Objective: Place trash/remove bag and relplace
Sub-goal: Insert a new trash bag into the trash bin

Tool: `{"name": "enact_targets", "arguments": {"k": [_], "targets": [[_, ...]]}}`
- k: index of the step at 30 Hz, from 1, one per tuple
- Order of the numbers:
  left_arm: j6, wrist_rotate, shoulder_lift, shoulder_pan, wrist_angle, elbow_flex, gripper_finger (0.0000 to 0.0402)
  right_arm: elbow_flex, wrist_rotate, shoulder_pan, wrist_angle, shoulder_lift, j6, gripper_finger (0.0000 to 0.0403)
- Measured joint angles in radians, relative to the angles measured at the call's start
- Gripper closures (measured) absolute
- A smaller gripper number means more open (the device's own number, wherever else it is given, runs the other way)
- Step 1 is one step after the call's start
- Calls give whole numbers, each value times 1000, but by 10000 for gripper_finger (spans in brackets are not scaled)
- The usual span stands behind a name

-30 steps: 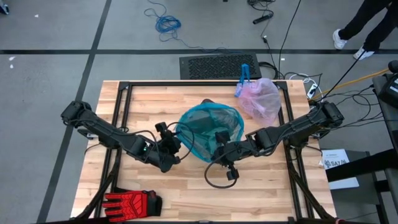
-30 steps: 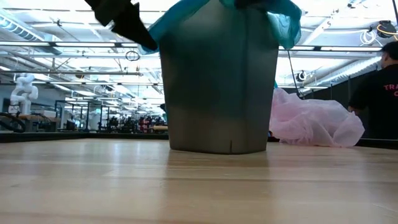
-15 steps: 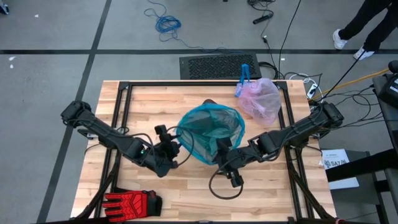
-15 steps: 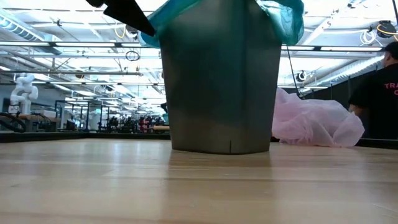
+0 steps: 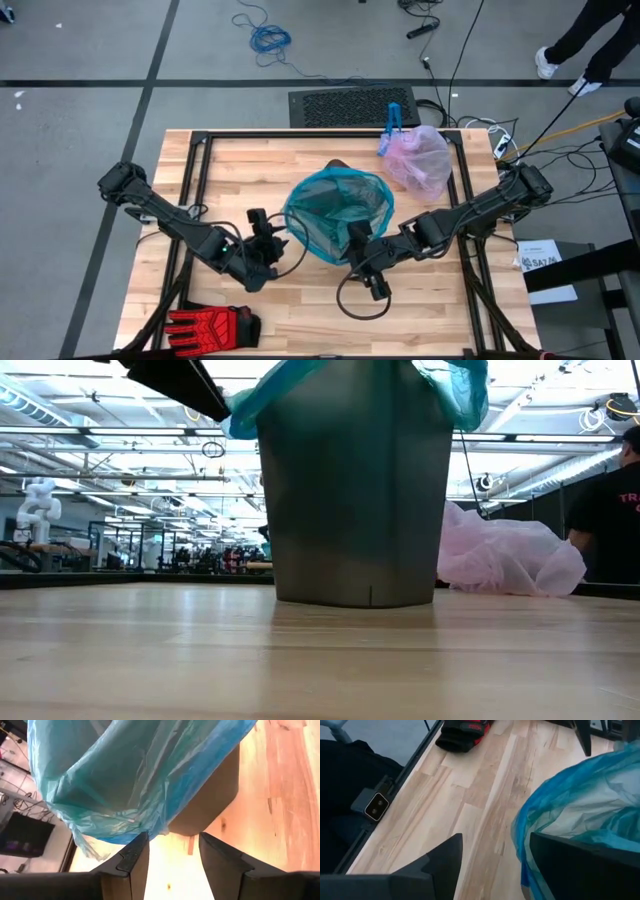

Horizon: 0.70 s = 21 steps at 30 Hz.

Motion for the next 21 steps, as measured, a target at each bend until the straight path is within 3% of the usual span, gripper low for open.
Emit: {"name": "enact_targets", "arguments": {"k": [7, 15, 21], "targets": [[0, 0, 0, -46, -13, 6, 228, 1, 1, 0, 18, -1, -10, 176], [23, -2, 0, -104, -17, 132, 228, 1, 2, 0, 26, -2, -42, 176], [65, -11, 1, -68, 54, 152, 228, 19, 2, 0, 39, -3, -85, 176]]}}
